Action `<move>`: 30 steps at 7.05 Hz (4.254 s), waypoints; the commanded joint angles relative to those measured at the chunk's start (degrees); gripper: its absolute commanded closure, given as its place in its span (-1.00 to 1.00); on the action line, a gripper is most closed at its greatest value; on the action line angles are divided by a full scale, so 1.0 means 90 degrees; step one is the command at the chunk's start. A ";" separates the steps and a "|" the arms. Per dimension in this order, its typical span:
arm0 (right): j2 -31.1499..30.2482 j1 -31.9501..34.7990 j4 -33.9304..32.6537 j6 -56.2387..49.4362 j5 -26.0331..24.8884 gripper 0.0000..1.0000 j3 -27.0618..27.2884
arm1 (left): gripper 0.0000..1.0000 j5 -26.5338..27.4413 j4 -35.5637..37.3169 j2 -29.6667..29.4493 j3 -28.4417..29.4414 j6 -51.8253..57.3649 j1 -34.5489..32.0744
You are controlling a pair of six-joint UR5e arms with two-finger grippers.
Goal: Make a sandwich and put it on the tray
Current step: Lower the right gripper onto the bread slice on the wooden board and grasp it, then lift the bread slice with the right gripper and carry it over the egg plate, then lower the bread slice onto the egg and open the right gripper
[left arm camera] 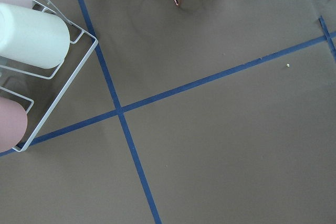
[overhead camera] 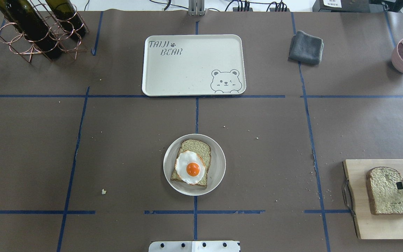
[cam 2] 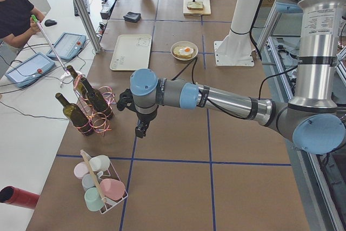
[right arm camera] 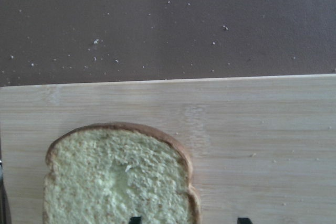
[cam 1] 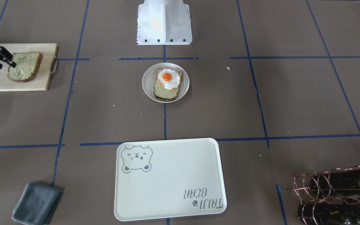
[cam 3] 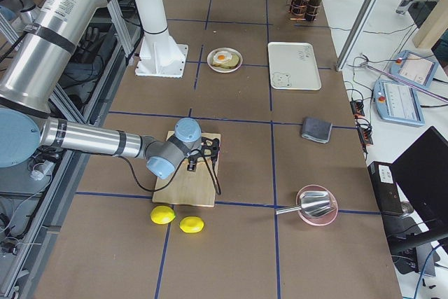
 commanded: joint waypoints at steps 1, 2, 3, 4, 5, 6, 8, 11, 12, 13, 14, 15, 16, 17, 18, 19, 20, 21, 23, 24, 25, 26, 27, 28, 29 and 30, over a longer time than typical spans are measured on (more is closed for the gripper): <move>0.0056 -0.0070 0.0030 0.0171 0.0008 -0.35 -0.0034 | -1.00 0.0000 0.0000 0.0004 -0.0004 0.0000 0.0007; 0.0066 -0.0129 0.0030 0.0201 0.0008 -0.33 -0.0034 | -1.00 0.0000 0.0000 -0.0005 -0.0004 0.0000 -0.0003; 0.0066 -0.0149 0.0030 0.0192 0.0008 -0.32 -0.0034 | -1.00 0.0000 0.0000 -0.0005 -0.0004 0.0000 0.0007; 0.0066 -0.0158 0.0030 0.0191 0.0008 -0.24 -0.0043 | -1.00 0.0000 0.0000 -0.0005 -0.0004 0.0000 0.0007; 0.0066 -0.0178 0.0030 0.0191 0.0008 -0.15 -0.0053 | -1.00 0.0000 0.0000 0.0004 -0.0004 0.0000 0.0007; 0.0066 -0.0197 0.0030 0.0191 0.0008 -0.09 -0.0063 | -1.00 0.0000 0.0000 0.0005 -0.0004 0.0000 0.0007; 0.0066 -0.0227 0.0030 0.0201 0.0008 -0.06 -0.0082 | -1.00 0.0000 0.0000 0.0005 -0.0014 0.0000 0.0007; 0.0066 -0.0237 0.0039 0.0191 0.0008 0.99 -0.0102 | -1.00 0.0000 0.0000 0.0005 -0.0033 0.0000 -0.0003; 0.0066 -0.0237 0.0049 0.0182 0.0018 1.00 -0.0092 | -1.00 0.0000 0.0000 0.0005 -0.0053 0.0000 -0.0003; 0.0047 -0.0237 0.0136 0.0182 0.0028 1.00 -0.0092 | -1.00 0.0000 0.0000 0.0005 -0.0053 -0.0010 -0.0003; 0.0037 -0.0217 0.0272 0.0201 0.0115 1.00 -0.0083 | -1.00 0.0000 0.0000 -0.0005 -0.0053 0.0000 -0.0003; 0.0046 -0.0188 0.0486 0.0211 0.0415 1.00 0.0072 | -1.00 0.0000 0.0000 -0.0005 -0.0063 0.0000 -0.0013; 0.0076 -0.0159 0.0547 0.0520 0.0718 1.00 0.0538 | -1.00 0.0000 0.0000 -0.0005 -0.0063 -0.0010 -0.0003; 0.0327 -0.0149 0.0547 0.0862 0.0895 1.00 0.0890 | -1.00 0.0000 0.0000 -0.0015 -0.0063 0.0000 -0.0003; 0.0784 -0.0168 0.0557 0.0894 0.0964 1.00 0.0923 | -1.00 0.0000 0.0000 -0.0015 -0.0053 0.0000 -0.0003; 0.1494 -0.0188 0.0509 0.1233 0.1052 1.00 0.0894 | -1.00 0.0000 0.0000 -0.0015 -0.0053 0.0000 -0.0003; 0.2652 -0.0546 0.0353 0.2029 0.1034 1.00 0.0643 | -1.00 0.0000 0.0000 -0.0015 -0.0043 0.0000 -0.0003; 0.3621 -0.0965 0.0081 0.2617 0.0840 1.00 0.0408 | -1.00 0.0000 0.0000 -0.0015 -0.0034 0.0000 -0.0003; 0.5048 -0.2067 -0.1318 0.2701 -0.0659 1.00 0.0269 | -1.00 -0.0010 0.0000 -0.0015 -0.0053 0.0000 -0.0003; 0.5636 -0.2285 -0.2053 0.2701 -0.0772 1.00 0.0114 | -1.00 -0.0019 0.0000 -0.0015 -0.0053 0.0000 -0.0003; 0.5845 -0.2403 -0.2157 0.2701 -0.1063 1.00 -0.0081 | -1.00 -0.0019 0.0000 -0.0015 -0.0053 0.0000 -0.0003; 0.6002 -0.2472 -0.2158 0.2711 -0.1288 1.00 -0.0315 | -1.00 -0.0019 0.0000 -0.0015 -0.0063 0.0000 -0.0003; 0.6081 -0.2531 -0.2168 0.3252 -0.1426 1.00 -0.0404 | -1.00 -0.0068 0.0000 -0.0015 -0.0082 0.0000 -0.0013; 0.6169 -0.2570 -0.2177 0.3712 -0.1592 1.00 -0.0434 | -1.00 -0.0107 0.0000 -0.0015 -0.0073 0.0000 -0.0003; 0.6141 -0.2667 -0.2177 0.3678 -0.1729 1.00 -0.0482 | -1.00 -0.0107 0.0000 -0.0015 -0.0082 0.0000 -0.0003; 0.6121 -0.2688 -0.2158 0.3649 -0.1759 1.00 -0.0522 | -1.00 -0.0107 0.0000 -0.0015 -0.0082 0.0000 -0.0013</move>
